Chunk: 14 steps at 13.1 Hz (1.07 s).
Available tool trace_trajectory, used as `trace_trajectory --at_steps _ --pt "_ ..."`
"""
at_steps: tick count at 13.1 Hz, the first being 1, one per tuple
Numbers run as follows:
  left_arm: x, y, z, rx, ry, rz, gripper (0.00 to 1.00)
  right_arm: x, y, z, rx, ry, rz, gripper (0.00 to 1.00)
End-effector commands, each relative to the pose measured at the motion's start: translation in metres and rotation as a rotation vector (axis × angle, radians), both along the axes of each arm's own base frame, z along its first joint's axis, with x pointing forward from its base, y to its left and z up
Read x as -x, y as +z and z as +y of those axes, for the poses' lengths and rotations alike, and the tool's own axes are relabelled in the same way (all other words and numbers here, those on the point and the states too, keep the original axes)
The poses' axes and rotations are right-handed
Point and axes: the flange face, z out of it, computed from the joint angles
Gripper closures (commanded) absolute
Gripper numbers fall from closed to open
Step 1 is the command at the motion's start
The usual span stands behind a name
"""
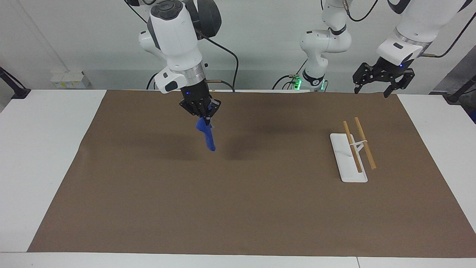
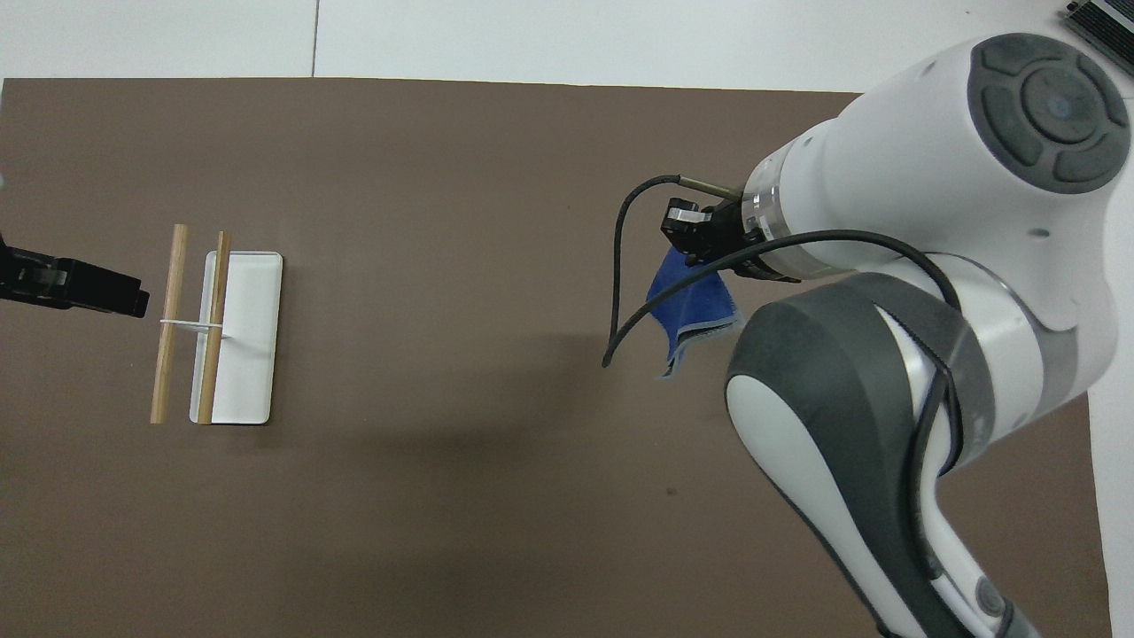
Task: Right arm passes towel to left arm to hang
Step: 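Lift the blue towel with the right gripper toward the table center, then carry the towel toward the left gripper while the left gripper opens nearby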
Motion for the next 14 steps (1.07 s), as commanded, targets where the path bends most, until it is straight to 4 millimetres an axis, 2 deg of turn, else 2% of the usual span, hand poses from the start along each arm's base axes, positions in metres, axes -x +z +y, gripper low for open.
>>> trace_trajectory --at_steps 1,3,6,7,9,11,12,14 --pt "0.005 -0.004 -0.011 0.039 0.037 -0.008 0.0 0.013 0.006 0.022 -0.06 -0.17 0.063 1.0" --pt "0.002 -0.005 -0.018 0.089 0.123 -0.005 0.0 0.02 0.008 0.037 -0.098 -0.323 0.117 1.0" --pt "0.007 -0.008 -0.036 0.152 0.3 0.033 0.0 0.024 0.023 0.056 -0.162 -0.523 0.14 1.0" --pt "0.01 -0.014 -0.042 0.183 0.388 0.067 0.0 0.028 0.023 0.065 -0.167 -0.558 0.15 1.0" --pt "0.017 -0.017 -0.05 0.237 0.544 0.122 0.0 0.03 0.023 0.067 -0.171 -0.603 0.163 1.0" --pt "0.025 -0.021 -0.06 0.282 0.711 0.185 0.0 0.037 0.026 0.081 -0.178 -0.647 0.175 1.0" --pt "0.032 -0.026 -0.077 0.281 0.79 0.213 0.0 0.036 0.029 0.082 -0.194 -0.691 0.176 1.0" --pt "0.046 -0.039 -0.096 0.3 0.911 0.257 0.0 0.034 0.031 0.085 -0.232 -0.782 0.178 1.0"
